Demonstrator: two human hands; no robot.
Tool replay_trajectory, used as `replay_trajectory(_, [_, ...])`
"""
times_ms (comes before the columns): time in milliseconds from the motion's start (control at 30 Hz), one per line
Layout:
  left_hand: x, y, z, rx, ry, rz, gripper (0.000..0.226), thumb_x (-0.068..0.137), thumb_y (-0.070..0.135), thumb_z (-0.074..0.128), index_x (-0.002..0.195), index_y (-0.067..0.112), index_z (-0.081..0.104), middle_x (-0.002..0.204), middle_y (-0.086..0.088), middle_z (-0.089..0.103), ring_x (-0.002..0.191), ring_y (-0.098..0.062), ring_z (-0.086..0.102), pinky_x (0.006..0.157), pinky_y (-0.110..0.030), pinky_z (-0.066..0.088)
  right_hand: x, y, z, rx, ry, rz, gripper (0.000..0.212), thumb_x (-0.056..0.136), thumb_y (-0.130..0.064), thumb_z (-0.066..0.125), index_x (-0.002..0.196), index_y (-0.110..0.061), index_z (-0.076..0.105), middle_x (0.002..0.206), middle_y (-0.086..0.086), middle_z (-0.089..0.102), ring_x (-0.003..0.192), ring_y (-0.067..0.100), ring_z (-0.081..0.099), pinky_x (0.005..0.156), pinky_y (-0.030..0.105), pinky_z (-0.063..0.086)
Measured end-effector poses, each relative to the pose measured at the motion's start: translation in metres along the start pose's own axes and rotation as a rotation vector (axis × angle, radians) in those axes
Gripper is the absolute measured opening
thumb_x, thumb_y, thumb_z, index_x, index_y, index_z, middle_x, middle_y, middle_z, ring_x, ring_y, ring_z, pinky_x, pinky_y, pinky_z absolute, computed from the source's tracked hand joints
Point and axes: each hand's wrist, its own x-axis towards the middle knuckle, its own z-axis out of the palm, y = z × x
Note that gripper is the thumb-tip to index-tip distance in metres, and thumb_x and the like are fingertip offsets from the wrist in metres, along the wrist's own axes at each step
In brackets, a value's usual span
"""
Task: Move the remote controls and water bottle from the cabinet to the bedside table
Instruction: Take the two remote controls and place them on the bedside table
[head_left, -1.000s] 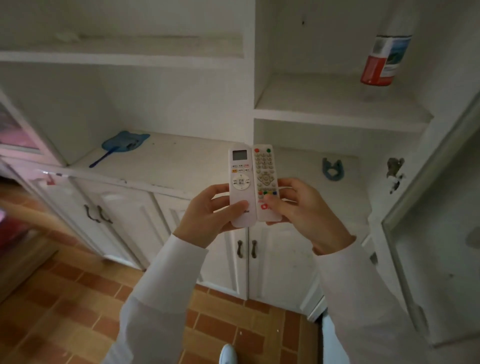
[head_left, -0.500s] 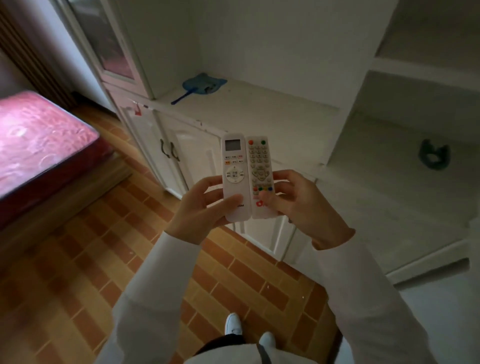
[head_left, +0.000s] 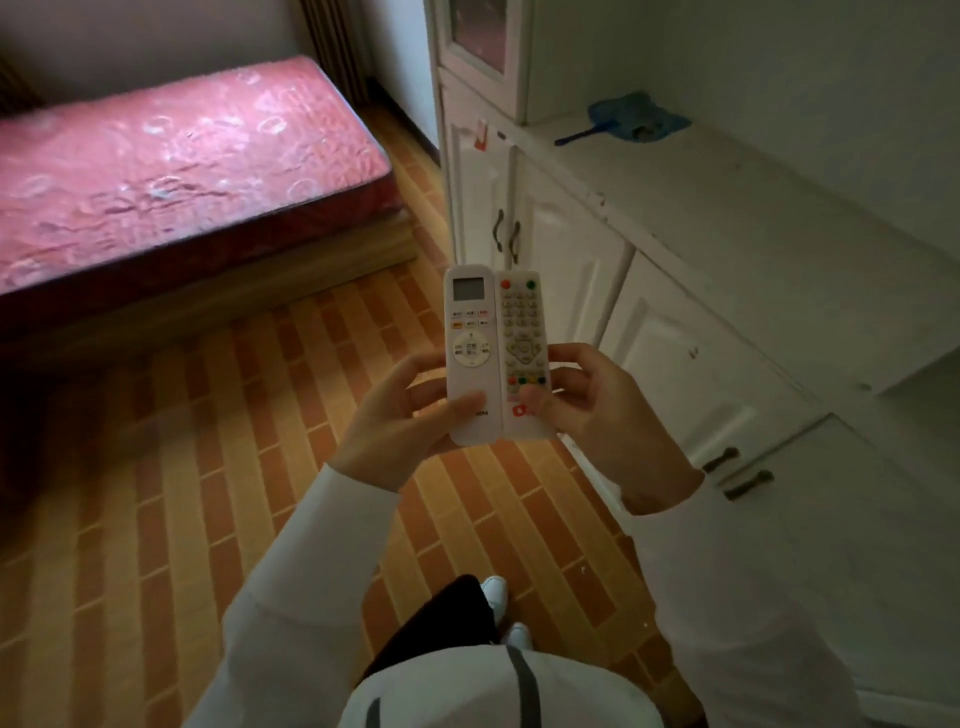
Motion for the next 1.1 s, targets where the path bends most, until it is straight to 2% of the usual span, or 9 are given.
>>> replay_trajectory(133, [-0.008, -0.003, -0.030, -0.031, 0.133, 0.019, 0.038, 0.078, 0.001, 0.066, 0.112, 0.014, 0.055, 0.096, -0.004, 0.073, 0.084, -0.017, 0.072, 0.060, -0.026, 0.058, 0.022, -0.003, 0.029, -0.031, -0.148, -0.005, 0.029, 0.084, -0.013, 0.066, 0.109, -0.019, 0.053, 0.100, 0.003, 0.072, 0.088, 0.014, 0.071, 0.076, 0.030, 0.059])
replay_trajectory(367, [-0.004, 0.000, -0.077, -0.088, 0.263, 0.039, 0.040, 0.075, 0.003, 0.066, 0.111, 0.015, 0.054, 0.100, -0.009, 0.072, 0.086, -0.018, 0.072, 0.062, -0.028, 0.059, 0.062, -0.007, 0.077, -0.033, -0.303, 0.034, 0.035, 0.085, -0.013, 0.065, 0.118, -0.013, 0.051, 0.105, 0.006, 0.071, 0.095, 0.021, 0.069, 0.087, 0.044, 0.056])
replay_trajectory(500, [0.010, 0.005, -0.117, -0.109, 0.348, 0.051, 0.039, 0.077, 0.002, 0.065, 0.112, 0.014, 0.054, 0.095, -0.004, 0.074, 0.085, -0.018, 0.072, 0.062, -0.027, 0.058, 0.101, -0.011, 0.118, -0.066, -0.387, 0.020, 0.039, 0.084, -0.012, 0.066, 0.121, -0.011, 0.051, 0.104, 0.005, 0.071, 0.093, 0.018, 0.070, 0.085, 0.040, 0.057])
replay_trajectory(667, [0.033, 0.028, -0.182, -0.123, 0.459, 0.073, 0.055, 0.064, 0.015, 0.070, 0.117, 0.015, 0.053, 0.100, -0.005, 0.073, 0.088, -0.020, 0.072, 0.063, -0.029, 0.058, 0.162, -0.027, 0.185, -0.083, -0.515, -0.013, 0.030, 0.084, -0.011, 0.065, 0.110, -0.016, 0.052, 0.101, 0.001, 0.071, 0.090, 0.014, 0.070, 0.079, 0.031, 0.059])
replay_trajectory(800, [0.048, 0.053, -0.245, -0.110, 0.548, 0.100, 0.047, 0.072, 0.010, 0.069, 0.116, 0.016, 0.053, 0.101, -0.004, 0.073, 0.088, -0.018, 0.072, 0.064, -0.029, 0.059, 0.206, -0.045, 0.251, -0.101, -0.599, -0.080, 0.032, 0.083, -0.011, 0.066, 0.111, -0.013, 0.052, 0.102, 0.002, 0.070, 0.089, 0.013, 0.070, 0.074, 0.027, 0.058])
replay_trajectory(1100, [0.071, 0.089, -0.363, -0.144, 0.706, 0.102, 0.043, 0.079, 0.005, 0.065, 0.118, 0.014, 0.050, 0.107, -0.007, 0.070, 0.090, -0.018, 0.071, 0.065, -0.029, 0.059, 0.279, -0.070, 0.378, -0.101, -0.773, -0.078, 0.031, 0.083, -0.009, 0.065, 0.111, -0.013, 0.053, 0.101, -0.002, 0.070, 0.091, 0.013, 0.070, 0.075, 0.028, 0.058])
